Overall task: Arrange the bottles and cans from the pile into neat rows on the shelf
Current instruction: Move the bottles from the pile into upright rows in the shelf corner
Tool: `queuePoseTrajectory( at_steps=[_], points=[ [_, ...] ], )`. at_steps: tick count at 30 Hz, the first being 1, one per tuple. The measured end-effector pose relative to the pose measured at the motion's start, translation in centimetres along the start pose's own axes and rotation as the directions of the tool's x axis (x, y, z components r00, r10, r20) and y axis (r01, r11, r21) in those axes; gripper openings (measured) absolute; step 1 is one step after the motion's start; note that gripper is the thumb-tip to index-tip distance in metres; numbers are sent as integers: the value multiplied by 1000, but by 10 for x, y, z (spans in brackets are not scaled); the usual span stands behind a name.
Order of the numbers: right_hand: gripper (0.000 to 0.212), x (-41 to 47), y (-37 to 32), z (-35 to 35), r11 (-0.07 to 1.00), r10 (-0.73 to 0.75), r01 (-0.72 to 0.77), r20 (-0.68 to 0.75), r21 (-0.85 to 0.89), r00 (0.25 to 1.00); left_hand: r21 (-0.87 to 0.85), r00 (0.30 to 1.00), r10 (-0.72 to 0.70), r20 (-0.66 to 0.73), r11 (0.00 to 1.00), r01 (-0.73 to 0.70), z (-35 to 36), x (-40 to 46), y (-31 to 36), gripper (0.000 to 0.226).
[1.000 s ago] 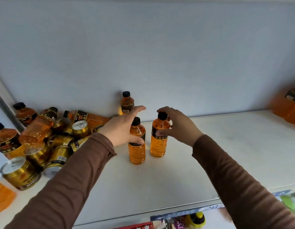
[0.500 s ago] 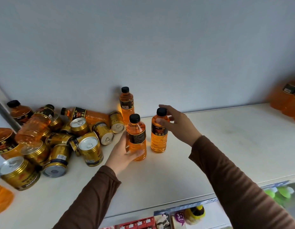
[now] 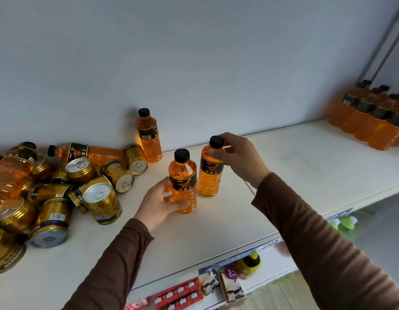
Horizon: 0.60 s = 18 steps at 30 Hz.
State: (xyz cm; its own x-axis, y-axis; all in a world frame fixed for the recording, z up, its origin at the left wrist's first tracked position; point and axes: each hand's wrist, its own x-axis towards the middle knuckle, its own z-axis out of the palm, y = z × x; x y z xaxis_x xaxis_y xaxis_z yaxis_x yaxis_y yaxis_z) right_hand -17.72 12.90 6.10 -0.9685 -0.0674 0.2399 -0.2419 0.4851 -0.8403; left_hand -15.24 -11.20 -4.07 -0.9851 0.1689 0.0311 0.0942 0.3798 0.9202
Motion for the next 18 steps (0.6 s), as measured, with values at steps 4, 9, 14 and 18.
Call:
queuePoseTrajectory(
  at_steps=[4, 9, 14, 18],
  points=[
    [21, -23, 7, -39, 999, -7, 4, -69, -31, 998, 55, 999, 48, 11, 997, -48, 27, 6, 16, 70],
    [21, -57, 27, -104, 995, -42, 27, -150, -99, 988, 2, 988, 139, 71, 990, -139, 87, 10, 56, 63],
    [24, -95, 60, -192, 989, -63, 32, -213, -146, 975, -51, 974, 198, 114, 980, -193, 179, 15, 97, 70],
    [23, -123, 92, -267, 985, -69, 31, -223, -171, 972, -39, 970, 218, 109, 976, -215, 266, 17, 132, 66]
  ],
)
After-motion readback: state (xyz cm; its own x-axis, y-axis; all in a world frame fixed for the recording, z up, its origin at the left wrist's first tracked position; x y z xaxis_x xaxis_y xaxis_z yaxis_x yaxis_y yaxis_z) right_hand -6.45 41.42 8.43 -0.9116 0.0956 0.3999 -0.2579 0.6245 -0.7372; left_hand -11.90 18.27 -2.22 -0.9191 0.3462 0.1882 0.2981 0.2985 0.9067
